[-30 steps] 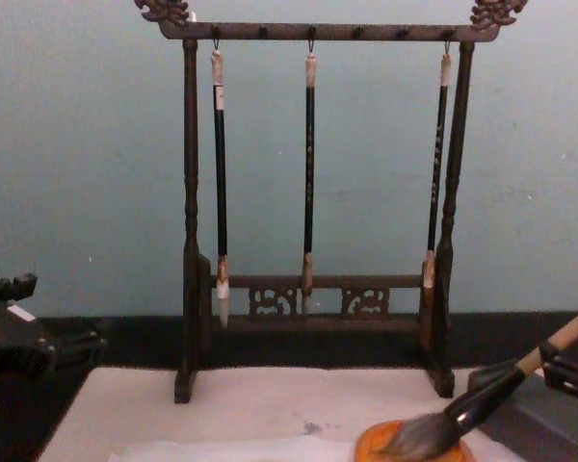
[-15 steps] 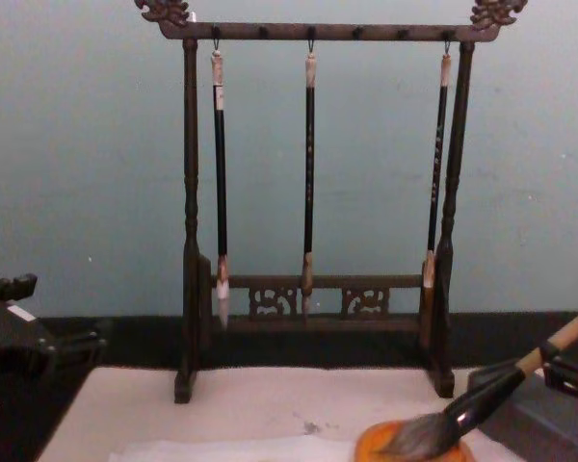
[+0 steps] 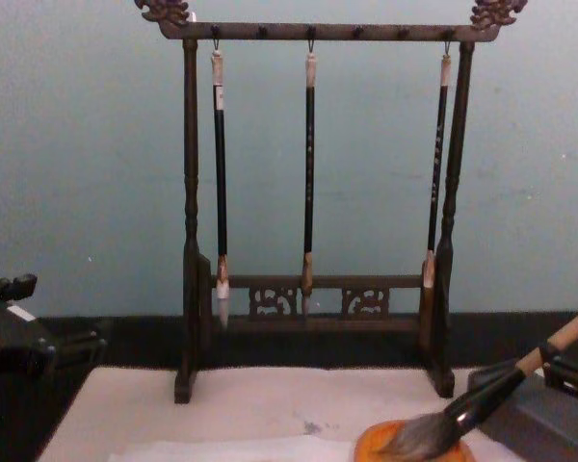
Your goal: Pick up the brush from the inkstone, write on the paper, then place the brush back to its original position.
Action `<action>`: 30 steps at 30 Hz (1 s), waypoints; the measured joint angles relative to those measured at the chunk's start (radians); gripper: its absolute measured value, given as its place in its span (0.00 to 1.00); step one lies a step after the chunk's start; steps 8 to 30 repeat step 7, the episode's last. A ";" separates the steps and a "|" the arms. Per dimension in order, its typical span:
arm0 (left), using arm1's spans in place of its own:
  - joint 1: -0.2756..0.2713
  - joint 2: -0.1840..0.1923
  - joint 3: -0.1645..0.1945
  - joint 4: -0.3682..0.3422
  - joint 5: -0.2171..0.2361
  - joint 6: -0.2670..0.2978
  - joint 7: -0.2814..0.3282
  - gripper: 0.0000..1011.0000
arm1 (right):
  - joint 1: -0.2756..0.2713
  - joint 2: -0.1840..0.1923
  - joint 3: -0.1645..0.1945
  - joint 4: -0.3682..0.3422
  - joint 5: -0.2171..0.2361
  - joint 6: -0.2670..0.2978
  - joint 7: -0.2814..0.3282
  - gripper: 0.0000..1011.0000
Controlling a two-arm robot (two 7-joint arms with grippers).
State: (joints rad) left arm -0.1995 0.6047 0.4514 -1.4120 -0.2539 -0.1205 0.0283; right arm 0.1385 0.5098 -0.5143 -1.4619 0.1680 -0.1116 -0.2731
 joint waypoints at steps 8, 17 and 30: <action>0.000 0.000 0.000 0.000 0.000 0.000 0.000 1.00 | 0.000 0.000 0.000 0.000 0.000 0.000 0.000 0.99; 0.000 0.000 0.000 0.000 0.000 0.000 0.000 1.00 | 0.000 0.000 0.000 0.000 0.000 0.000 0.000 0.99; 0.000 0.000 0.000 0.000 0.000 0.000 0.000 1.00 | 0.000 0.000 0.000 0.000 0.000 0.000 0.000 0.99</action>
